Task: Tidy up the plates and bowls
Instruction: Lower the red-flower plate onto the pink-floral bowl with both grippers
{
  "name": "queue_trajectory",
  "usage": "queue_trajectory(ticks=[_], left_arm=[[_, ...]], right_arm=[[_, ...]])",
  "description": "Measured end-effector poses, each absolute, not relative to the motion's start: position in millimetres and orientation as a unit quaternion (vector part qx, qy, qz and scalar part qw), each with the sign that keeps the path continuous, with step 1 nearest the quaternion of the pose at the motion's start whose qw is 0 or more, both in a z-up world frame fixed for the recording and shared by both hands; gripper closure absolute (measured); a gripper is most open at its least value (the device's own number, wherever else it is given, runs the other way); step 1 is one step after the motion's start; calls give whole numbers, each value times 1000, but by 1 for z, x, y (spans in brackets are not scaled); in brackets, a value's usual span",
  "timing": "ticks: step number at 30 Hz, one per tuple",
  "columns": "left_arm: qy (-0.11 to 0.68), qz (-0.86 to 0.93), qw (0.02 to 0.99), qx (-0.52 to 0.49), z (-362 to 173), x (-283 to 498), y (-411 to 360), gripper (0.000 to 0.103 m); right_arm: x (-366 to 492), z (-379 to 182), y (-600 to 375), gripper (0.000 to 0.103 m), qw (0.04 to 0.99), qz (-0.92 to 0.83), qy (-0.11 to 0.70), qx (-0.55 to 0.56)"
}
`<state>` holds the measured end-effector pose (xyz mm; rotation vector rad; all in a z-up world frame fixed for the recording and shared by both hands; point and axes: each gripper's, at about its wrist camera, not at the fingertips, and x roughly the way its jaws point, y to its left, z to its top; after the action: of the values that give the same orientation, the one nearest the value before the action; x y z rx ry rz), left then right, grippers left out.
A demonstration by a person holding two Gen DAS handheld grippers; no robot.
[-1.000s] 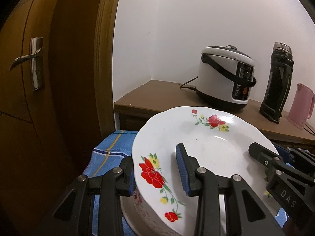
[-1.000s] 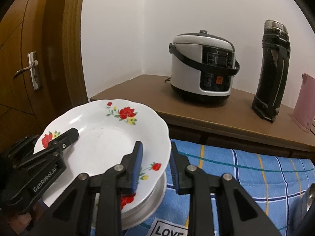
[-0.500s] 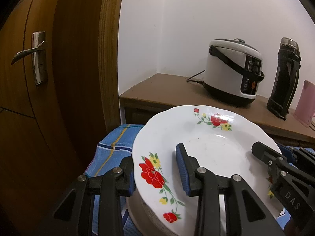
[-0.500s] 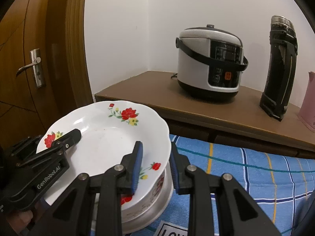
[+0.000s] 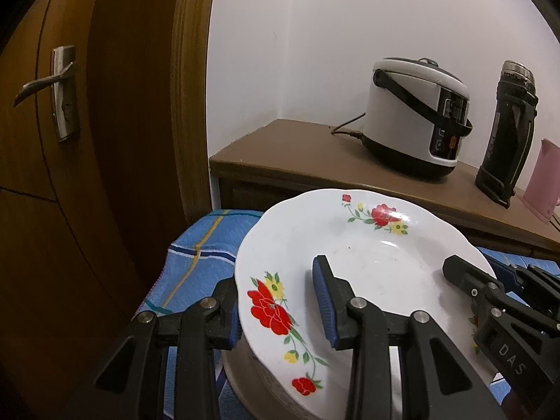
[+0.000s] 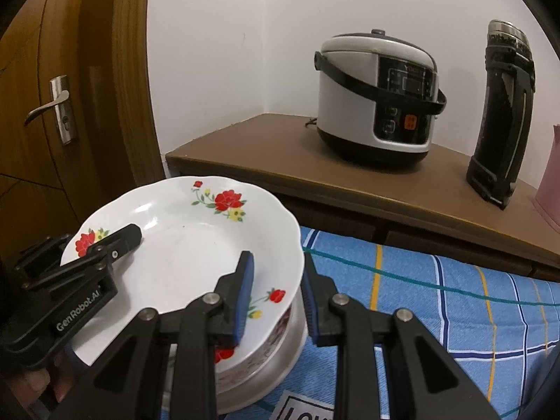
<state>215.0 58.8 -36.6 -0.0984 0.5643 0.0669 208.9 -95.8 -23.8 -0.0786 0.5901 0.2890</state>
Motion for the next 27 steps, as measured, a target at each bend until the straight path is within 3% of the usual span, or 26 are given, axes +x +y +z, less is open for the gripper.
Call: queue_trajectory(ticks=[27], left_arm=[[320, 22, 945, -61, -47, 221, 62, 66]], right_arm=[[220, -35, -94, 76, 935, 149, 318, -49]])
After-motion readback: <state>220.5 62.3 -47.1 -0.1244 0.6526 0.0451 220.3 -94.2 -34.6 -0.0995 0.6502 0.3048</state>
